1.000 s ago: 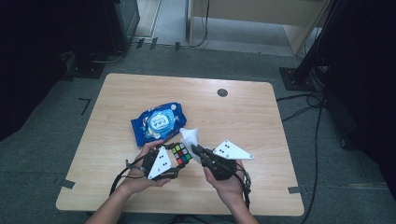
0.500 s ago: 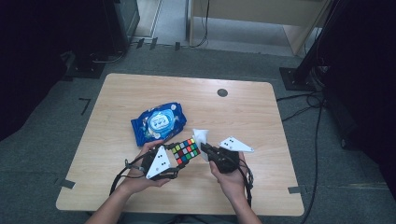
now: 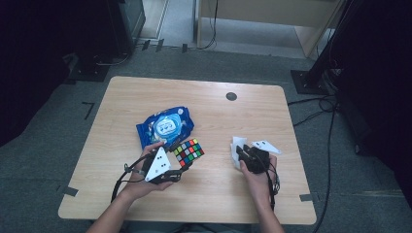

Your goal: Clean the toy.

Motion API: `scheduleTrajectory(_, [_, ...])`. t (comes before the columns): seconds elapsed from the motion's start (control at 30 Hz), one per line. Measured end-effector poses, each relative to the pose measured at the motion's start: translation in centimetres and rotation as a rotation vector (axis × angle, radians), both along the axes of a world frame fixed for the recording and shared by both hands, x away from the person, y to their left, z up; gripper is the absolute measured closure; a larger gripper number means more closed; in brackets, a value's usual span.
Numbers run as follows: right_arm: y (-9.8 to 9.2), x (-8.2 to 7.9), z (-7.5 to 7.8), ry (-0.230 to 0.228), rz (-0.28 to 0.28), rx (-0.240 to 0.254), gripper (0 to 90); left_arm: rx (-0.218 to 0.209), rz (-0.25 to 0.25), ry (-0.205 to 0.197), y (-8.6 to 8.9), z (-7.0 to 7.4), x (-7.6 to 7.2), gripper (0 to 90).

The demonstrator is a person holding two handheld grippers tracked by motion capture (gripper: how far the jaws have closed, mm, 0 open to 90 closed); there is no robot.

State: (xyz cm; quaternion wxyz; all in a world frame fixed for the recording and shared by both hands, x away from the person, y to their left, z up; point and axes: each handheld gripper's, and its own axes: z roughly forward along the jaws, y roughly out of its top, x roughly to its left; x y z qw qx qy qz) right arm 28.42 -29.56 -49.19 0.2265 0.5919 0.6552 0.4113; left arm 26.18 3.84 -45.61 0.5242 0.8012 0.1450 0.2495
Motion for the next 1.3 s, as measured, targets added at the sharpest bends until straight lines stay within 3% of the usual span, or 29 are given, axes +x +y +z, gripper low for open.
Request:
scheduleTrajectory(0.13, [0.5, -0.5, 1.2, -0.032, 0.038, 0.070, 51.4, -0.002, 0.005, 0.002, -0.1, -0.1, 0.1, 34.4])
scheduleTrajectory(0.2, [1.9, -1.1, 2.5, -0.049, 0.120, 0.136, 46.9, 0.004, 0.007, 0.001, -0.1, -0.2, 0.1, 34.4])
scheduleTrajectory(0.37, [5.9, -2.9, 5.6, -0.083, 0.304, 0.219, 38.4, 0.022, 0.006, 0.000, -0.5, -0.5, 0.0, 34.4])
scheduleTrajectory(0.5, [7.8, -4.0, 7.0, -0.085, 0.371, 0.293, 32.1, 0.036, -0.001, -0.008, -0.9, -0.8, -0.3, 34.4])
scheduleTrajectory(0.6, [8.5, -4.1, 7.0, -0.055, 0.397, 0.345, 28.4, 0.032, -0.005, -0.011, -1.1, -0.7, -0.4, 34.4])
scheduleTrajectory(0.73, [8.8, -3.5, 5.8, 0.013, 0.384, 0.395, 25.8, 0.024, -0.017, -0.022, -1.3, -0.5, -0.7, 34.4])
scheduleTrajectory(0.8, [8.8, -3.2, 5.4, 0.041, 0.394, 0.446, 26.5, 0.023, -0.023, -0.024, -1.4, -0.5, -0.8, 34.4])
scheduleTrajectory(0.97, [8.9, -3.2, 5.3, 0.056, 0.391, 0.453, 32.4, 0.022, -0.029, -0.011, -1.7, -0.7, -0.8, 34.3])
scheduleTrajectory(1.03, [8.9, -3.3, 5.3, 0.052, 0.379, 0.447, 34.1, 0.046, -0.014, -0.018, -2.0, -0.8, -0.9, 34.3])
scheduleTrajectory(1.13, [9.5, -3.8, 5.4, 0.033, 0.362, 0.371, 34.3, 0.093, 0.010, -0.030, -2.4, -0.9, -1.0, 33.8])
scheduleTrajectory(1.3, [9.9, -4.0, 5.7, 0.017, 0.358, 0.324, 34.5, 0.087, 0.022, -0.036, -2.8, -0.6, -1.2, 31.7])
